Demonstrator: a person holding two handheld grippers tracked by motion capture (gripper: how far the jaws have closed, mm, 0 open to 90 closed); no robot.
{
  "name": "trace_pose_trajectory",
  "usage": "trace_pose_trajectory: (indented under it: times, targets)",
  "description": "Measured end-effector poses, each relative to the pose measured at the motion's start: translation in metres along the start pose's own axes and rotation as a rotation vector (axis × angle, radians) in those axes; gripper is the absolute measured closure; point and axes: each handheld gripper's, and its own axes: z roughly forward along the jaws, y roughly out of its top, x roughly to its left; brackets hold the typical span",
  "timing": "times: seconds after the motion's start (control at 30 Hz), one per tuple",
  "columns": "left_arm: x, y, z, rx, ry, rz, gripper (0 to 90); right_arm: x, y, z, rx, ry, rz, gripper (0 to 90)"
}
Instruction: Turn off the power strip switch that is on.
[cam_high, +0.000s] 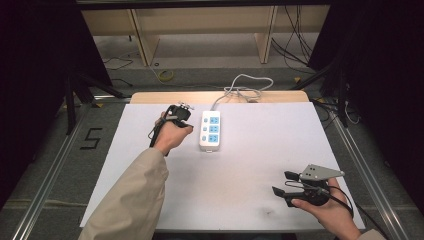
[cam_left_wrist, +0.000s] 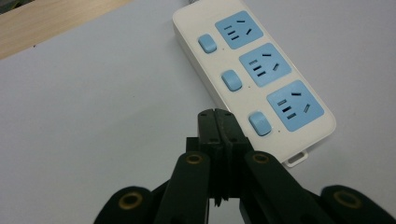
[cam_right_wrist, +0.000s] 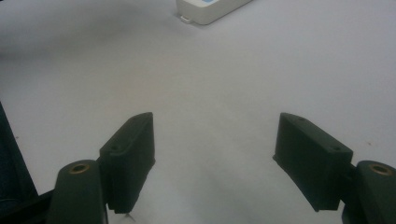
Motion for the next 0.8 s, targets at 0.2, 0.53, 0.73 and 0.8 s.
trace_pose_trajectory:
  times: [0.2,0.53,0.73,0.8]
  targets:
    - [0.000,-0.005,-0.010,-0.013,-0.011,0.011,89.9,0.000,0.000,0.000,0.001,-0.002,0.003,28.9]
    - [0.002,-0.018,-0.027,-0.043,-0.031,0.016,89.8,0.001,0.000,0.000,0.000,-0.002,0.003,28.9]
    - [0.003,-0.024,-0.037,-0.059,-0.032,0.027,89.8,0.001,0.000,0.000,0.003,-0.003,0.003,28.9]
    - [0.004,-0.026,-0.041,-0.066,-0.032,0.025,89.8,0.000,0.000,0.000,0.004,-0.003,0.002,28.8]
